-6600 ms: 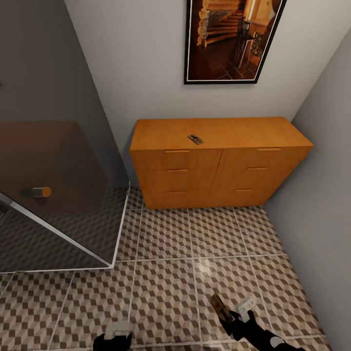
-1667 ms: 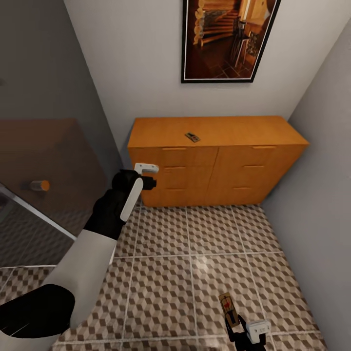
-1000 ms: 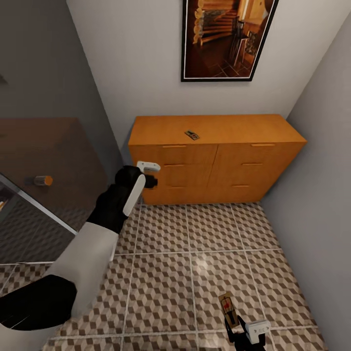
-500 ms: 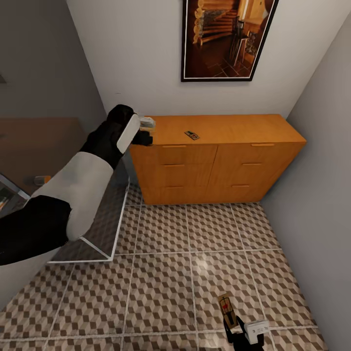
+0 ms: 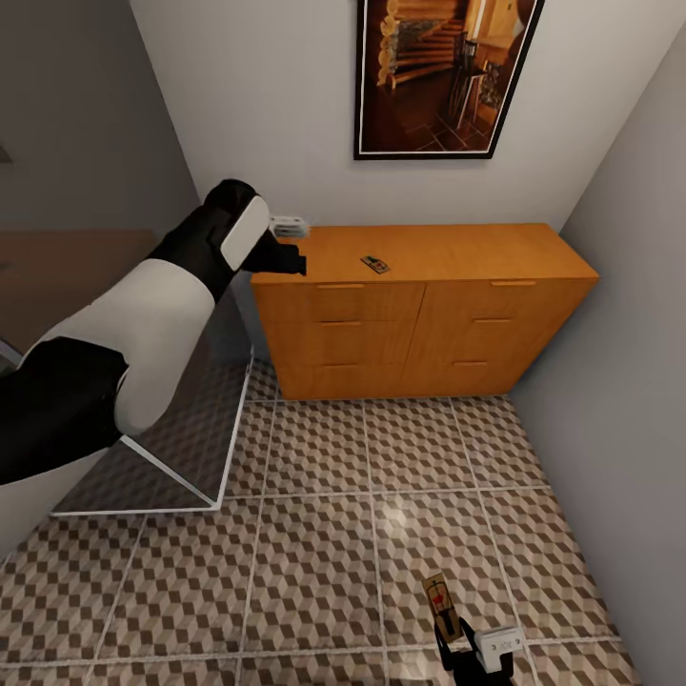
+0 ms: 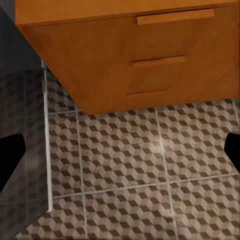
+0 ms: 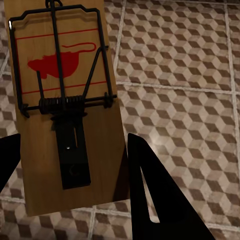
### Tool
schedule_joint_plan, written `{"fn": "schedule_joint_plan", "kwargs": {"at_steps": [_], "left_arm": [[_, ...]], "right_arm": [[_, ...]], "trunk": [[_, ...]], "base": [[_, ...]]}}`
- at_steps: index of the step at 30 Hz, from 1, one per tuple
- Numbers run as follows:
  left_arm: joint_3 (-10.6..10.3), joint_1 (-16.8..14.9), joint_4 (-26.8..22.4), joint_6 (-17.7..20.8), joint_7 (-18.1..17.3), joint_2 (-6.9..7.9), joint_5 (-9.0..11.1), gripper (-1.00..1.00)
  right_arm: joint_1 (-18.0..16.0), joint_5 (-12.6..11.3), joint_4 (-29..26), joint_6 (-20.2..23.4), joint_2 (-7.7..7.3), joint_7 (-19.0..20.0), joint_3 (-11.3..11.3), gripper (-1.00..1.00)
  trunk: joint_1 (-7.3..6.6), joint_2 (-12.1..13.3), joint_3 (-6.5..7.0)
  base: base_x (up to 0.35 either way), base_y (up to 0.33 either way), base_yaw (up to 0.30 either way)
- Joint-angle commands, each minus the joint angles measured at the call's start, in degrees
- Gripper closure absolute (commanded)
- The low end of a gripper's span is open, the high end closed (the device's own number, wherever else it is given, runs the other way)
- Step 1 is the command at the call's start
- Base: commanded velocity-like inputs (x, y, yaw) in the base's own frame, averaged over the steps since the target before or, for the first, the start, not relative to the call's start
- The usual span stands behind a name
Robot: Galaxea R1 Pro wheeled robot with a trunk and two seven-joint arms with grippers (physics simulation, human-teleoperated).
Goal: Take the four mousetraps from the cabinet in the bathroom and place them on the bathroom floor. Make sure all four end up on the same floor surface, and ensure that at least two of them are either under or directly next to the same bathroom sink.
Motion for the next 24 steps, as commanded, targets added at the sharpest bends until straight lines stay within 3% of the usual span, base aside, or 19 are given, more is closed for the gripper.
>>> {"fn": "schedule_joint_plan", "kwargs": {"at_steps": [1,9,24], "left_arm": [[-0.5,-0.1,0.1,0.1,0.2,0.07,0.6,-1.0],[-1.2,-0.1,-0.6,0.1,-0.5,-0.05,0.6,-1.0],[-1.2,-0.1,-3.5,0.1,-0.5,-0.15,0.6,-1.0]], "right_arm": [[0.0,-0.7,0.0,-0.1,-0.01,0.8,0.1,1.0],[0.0,-0.7,0.0,0.0,0.01,0.8,0.1,1.0],[0.0,-0.7,0.0,0.0,0.01,0.8,0.1,1.0]], "trunk": [[0.03,-0.1,-0.08],[0.03,-0.1,-0.08],[0.03,-0.1,-0.08]], "base": [[0.0,0.0,0.0],[0.034,-0.002,0.0],[0.281,-0.115,0.0]]}}
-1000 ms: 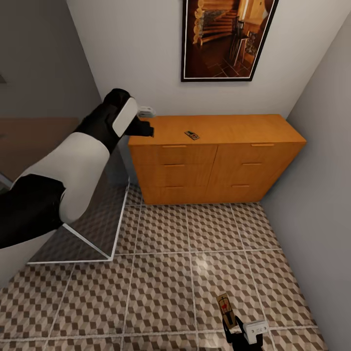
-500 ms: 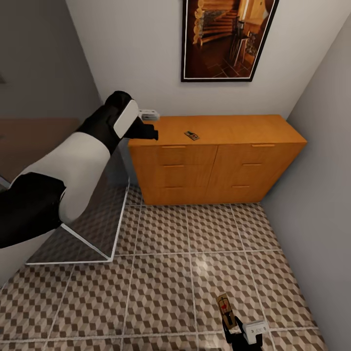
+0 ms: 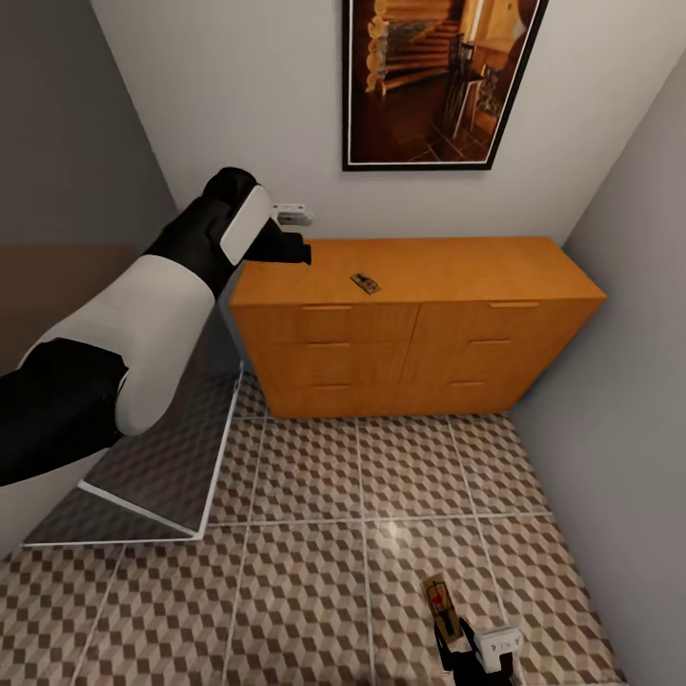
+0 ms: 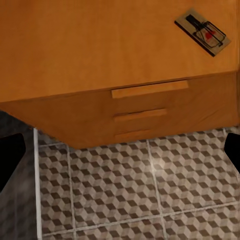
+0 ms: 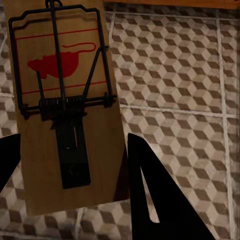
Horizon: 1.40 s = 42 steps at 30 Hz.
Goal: Take the four mousetraps from the cabinet in the bathroom and place them on the bathroom floor. Make sure all four end up on the same floor surface, and ensure that at least two of them are either under or directly next to the same bathroom sink.
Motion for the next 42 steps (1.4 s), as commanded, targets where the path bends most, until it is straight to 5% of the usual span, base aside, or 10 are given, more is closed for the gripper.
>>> {"fn": "schedule_joint_plan", "kwargs": {"at_steps": [1,42], "left_arm": [[-0.3,-0.1,0.0,0.1,0.5,0.02,0.6,-1.0],[-0.4,-0.1,-0.1,0.0,0.6,0.01,0.6,-1.0]], "right_arm": [[0.0,-0.7,0.0,-0.1,-0.02,0.8,0.1,1.0],[0.0,-0.7,0.0,-0.1,0.35,0.7,0.1,1.0]], "trunk": [[0.06,-0.1,-0.08],[0.06,-0.1,-0.42]], "base": [[0.239,-0.223,0.0],[0.077,-0.239,0.125]]}}
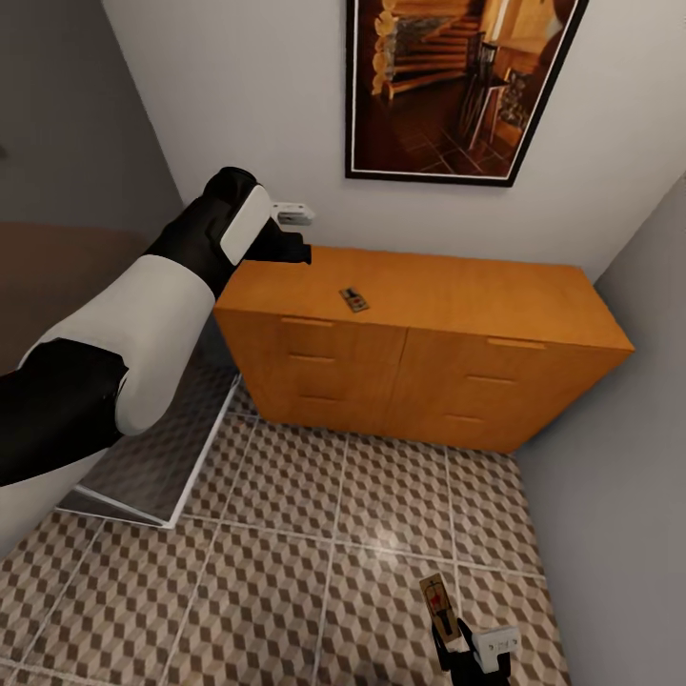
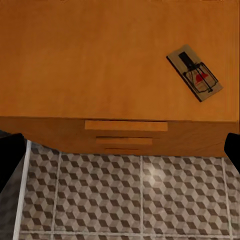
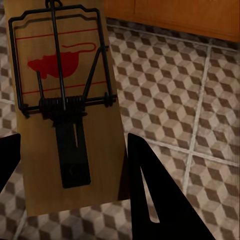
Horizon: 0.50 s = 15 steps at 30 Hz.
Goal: Take the four mousetraps from the cabinet in the bathroom and place them on the bathroom floor. Make sure all four end up on the same floor surface, and ensure that at least two of them are either under or directly next to the same bathroom sink.
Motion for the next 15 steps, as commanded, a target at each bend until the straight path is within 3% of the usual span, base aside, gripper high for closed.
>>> {"fn": "schedule_joint_plan", "kwargs": {"at_steps": [1,15], "left_arm": [[-0.3,-0.1,0.0,0.1,0.5,0.03,0.6,-1.0],[-0.3,-0.1,0.0,0.1,0.5,0.03,0.6,-1.0]], "right_arm": [[0.0,-0.7,0.0,-0.1,-0.02,0.8,0.1,1.0],[0.0,-0.7,0.0,-0.1,-0.03,0.7,0.1,1.0]], "trunk": [[0.04,-0.1,-0.08],[0.04,-0.1,-0.08]], "base": [[0.04,-0.057,0.003],[0.018,-0.032,0.001]]}}
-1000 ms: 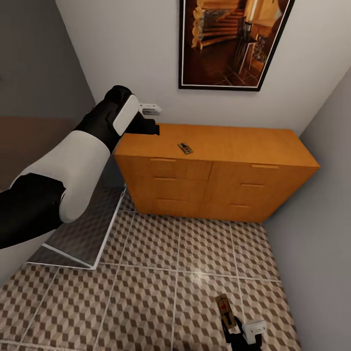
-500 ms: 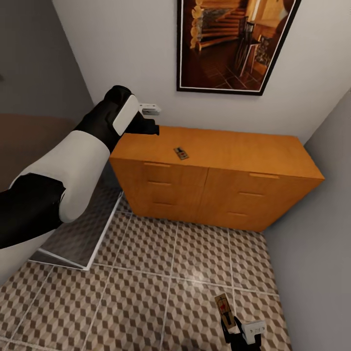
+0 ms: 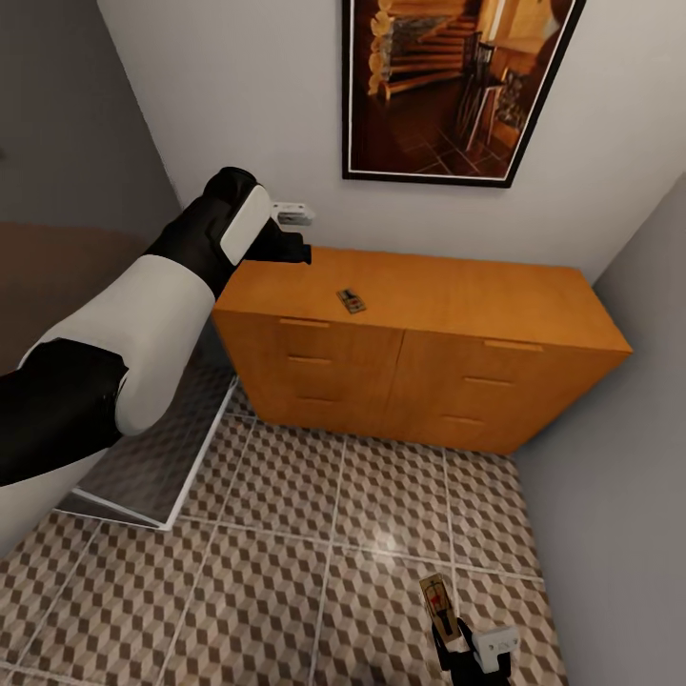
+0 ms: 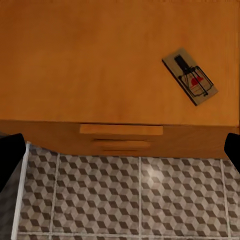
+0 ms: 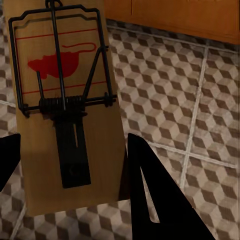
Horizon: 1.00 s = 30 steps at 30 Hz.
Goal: Take the four mousetraps from the cabinet in the bathroom and place them on the bathroom floor. Make sure all four end up on the same floor surface, and ensure that at least two of them are either under or directly next to the same bathroom sink.
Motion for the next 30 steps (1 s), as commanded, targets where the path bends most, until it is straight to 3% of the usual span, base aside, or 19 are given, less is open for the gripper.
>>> {"fn": "schedule_joint_plan", "kwargs": {"at_steps": [1,9,20,30], "left_arm": [[-0.3,-0.1,0.0,0.1,0.5,0.02,0.6,-1.0],[-0.3,-0.1,0.0,0.1,0.5,0.02,0.6,-1.0],[-0.3,-0.1,0.1,0.1,0.5,0.02,0.6,-1.0],[-0.3,-0.1,0.1,0.1,0.5,0.02,0.6,-1.0]], "right_arm": [[0.0,-0.7,0.0,-0.1,-0.02,0.8,0.1,1.0],[0.0,-0.7,0.0,-0.1,-0.02,0.8,0.1,1.0],[0.0,-0.7,0.0,-0.1,-0.02,0.8,0.1,1.0],[0.0,-0.7,0.0,-0.1,-0.02,0.8,0.1,1.0]], "trunk": [[0.03,-0.1,-0.09],[0.03,-0.1,-0.09],[0.03,-0.1,-0.09],[0.03,-0.1,-0.09]], "base": [[0.118,-0.223,0.058],[0.152,-0.256,0.212],[0.189,-0.26,0.028],[0.04,-0.044,0.0]]}}
